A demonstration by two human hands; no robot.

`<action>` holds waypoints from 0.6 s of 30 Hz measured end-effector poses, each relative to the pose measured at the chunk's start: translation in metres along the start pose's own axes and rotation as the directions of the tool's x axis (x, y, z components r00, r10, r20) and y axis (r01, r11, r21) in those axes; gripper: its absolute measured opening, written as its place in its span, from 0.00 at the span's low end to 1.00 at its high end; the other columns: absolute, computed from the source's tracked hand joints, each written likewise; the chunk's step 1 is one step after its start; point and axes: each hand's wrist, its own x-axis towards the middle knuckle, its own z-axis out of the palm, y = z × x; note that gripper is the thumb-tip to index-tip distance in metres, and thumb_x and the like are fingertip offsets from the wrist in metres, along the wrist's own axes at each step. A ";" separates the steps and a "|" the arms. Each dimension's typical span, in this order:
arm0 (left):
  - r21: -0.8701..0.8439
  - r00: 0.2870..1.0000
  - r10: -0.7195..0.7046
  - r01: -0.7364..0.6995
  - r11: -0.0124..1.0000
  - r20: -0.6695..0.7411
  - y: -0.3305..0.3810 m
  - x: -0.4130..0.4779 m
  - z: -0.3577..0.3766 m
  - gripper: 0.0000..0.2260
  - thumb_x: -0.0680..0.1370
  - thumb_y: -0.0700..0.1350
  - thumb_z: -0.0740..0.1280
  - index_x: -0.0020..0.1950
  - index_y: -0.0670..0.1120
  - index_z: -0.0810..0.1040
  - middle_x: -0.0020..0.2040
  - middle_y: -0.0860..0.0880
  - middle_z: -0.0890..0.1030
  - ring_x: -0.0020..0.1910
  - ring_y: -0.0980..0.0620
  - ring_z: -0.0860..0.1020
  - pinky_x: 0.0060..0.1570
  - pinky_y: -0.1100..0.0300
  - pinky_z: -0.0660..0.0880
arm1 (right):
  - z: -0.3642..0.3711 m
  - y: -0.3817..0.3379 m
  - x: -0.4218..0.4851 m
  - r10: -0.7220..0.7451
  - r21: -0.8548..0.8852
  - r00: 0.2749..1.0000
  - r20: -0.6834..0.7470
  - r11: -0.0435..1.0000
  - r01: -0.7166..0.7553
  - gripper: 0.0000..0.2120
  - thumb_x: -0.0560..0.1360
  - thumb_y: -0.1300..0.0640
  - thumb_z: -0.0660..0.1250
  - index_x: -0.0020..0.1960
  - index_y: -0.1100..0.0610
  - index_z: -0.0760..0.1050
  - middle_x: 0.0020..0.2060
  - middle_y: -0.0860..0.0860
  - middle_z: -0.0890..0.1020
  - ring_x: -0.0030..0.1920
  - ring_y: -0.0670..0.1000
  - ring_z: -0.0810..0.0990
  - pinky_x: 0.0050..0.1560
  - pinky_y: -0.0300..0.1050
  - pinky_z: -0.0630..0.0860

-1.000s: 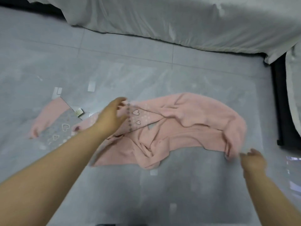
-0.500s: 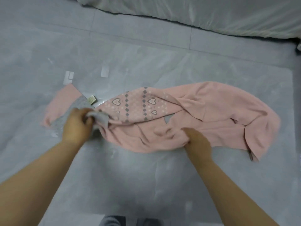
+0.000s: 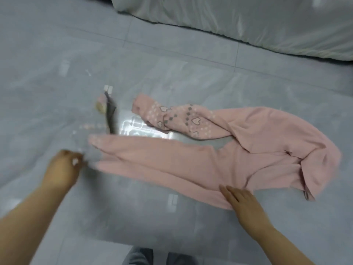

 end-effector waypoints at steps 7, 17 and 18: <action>-0.543 0.891 -0.449 0.408 0.734 0.062 -0.018 -0.043 0.046 0.29 0.72 0.39 0.71 0.70 0.36 0.63 0.65 0.32 0.70 0.61 0.33 0.72 0.62 0.41 0.69 | -0.002 -0.029 0.001 0.193 0.298 0.973 -0.128 0.943 -0.148 0.26 0.60 0.57 0.49 0.54 0.44 0.71 0.42 0.54 0.85 0.38 0.53 0.82 0.42 0.40 0.75; -0.229 0.954 -0.291 0.299 0.927 0.066 0.065 0.003 0.073 0.28 0.75 0.44 0.66 0.73 0.41 0.60 0.77 0.38 0.53 0.75 0.36 0.50 0.70 0.43 0.58 | -0.053 -0.017 -0.023 -0.034 0.404 0.989 -0.142 0.910 0.089 0.26 0.62 0.61 0.49 0.54 0.47 0.73 0.62 0.22 0.61 0.60 0.23 0.60 0.60 0.19 0.57; -0.320 0.951 -0.309 0.290 0.902 -0.009 0.058 0.008 0.067 0.20 0.74 0.39 0.65 0.65 0.38 0.69 0.71 0.35 0.65 0.71 0.35 0.61 0.66 0.46 0.64 | -0.053 -0.010 -0.027 -0.019 0.412 0.991 -0.133 0.908 0.073 0.26 0.62 0.61 0.49 0.53 0.50 0.77 0.62 0.21 0.62 0.60 0.23 0.61 0.60 0.19 0.57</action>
